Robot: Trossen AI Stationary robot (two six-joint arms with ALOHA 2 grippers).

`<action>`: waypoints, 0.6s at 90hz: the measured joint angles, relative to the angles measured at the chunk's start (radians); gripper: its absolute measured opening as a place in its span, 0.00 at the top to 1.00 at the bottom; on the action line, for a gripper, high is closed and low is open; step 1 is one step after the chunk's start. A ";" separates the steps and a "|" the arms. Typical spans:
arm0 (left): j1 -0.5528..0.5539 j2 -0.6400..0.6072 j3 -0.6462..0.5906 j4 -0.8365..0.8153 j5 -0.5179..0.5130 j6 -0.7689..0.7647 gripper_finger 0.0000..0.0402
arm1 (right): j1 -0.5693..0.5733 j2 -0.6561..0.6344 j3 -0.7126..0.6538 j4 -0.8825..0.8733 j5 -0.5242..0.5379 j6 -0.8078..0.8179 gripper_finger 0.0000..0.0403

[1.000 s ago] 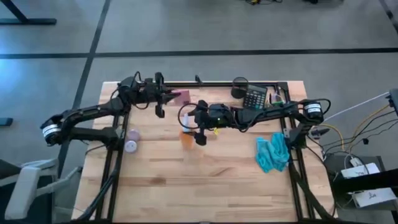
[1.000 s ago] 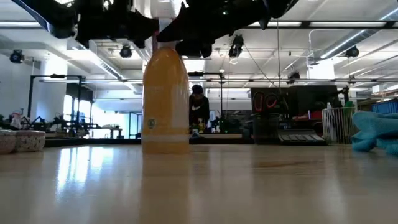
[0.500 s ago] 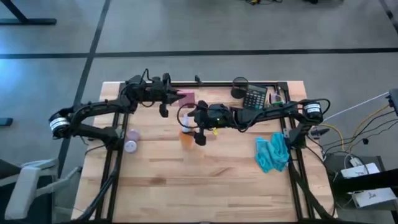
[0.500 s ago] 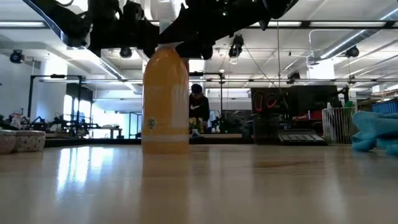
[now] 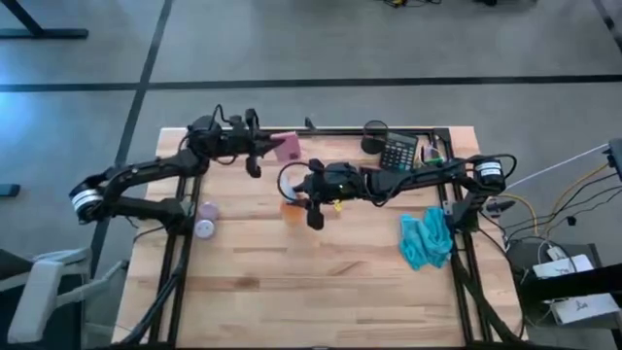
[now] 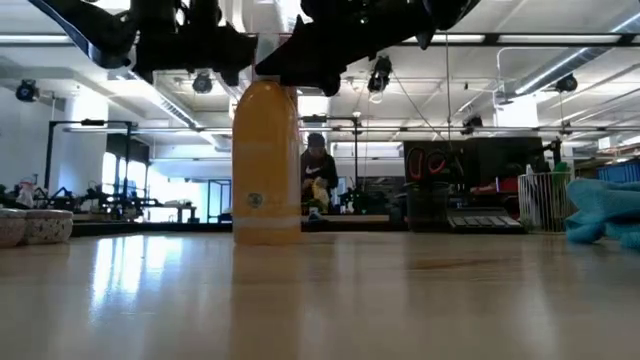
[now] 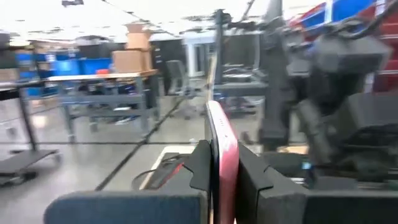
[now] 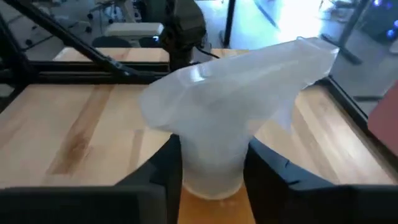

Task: Apply microfiber cloth
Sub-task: Spray the cellphone with the spray bottle

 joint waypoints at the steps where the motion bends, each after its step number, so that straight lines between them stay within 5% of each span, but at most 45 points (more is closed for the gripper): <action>1: 0.001 0.001 0.001 0.000 0.000 0.000 0.98 | 0.000 0.000 0.000 0.000 0.000 0.000 0.73; 12: 0.004 0.000 0.009 -0.019 0.026 0.000 0.98 | -0.001 0.000 0.000 -0.005 0.001 0.006 0.70; 38: 0.001 -0.068 0.001 -0.267 0.024 0.243 0.98 | -0.001 -0.006 0.041 -0.157 -0.002 0.005 0.21; 54: -0.014 -0.126 -0.001 -0.396 -0.119 0.432 0.98 | -0.001 -0.011 0.097 -0.228 -0.011 -0.036 0.07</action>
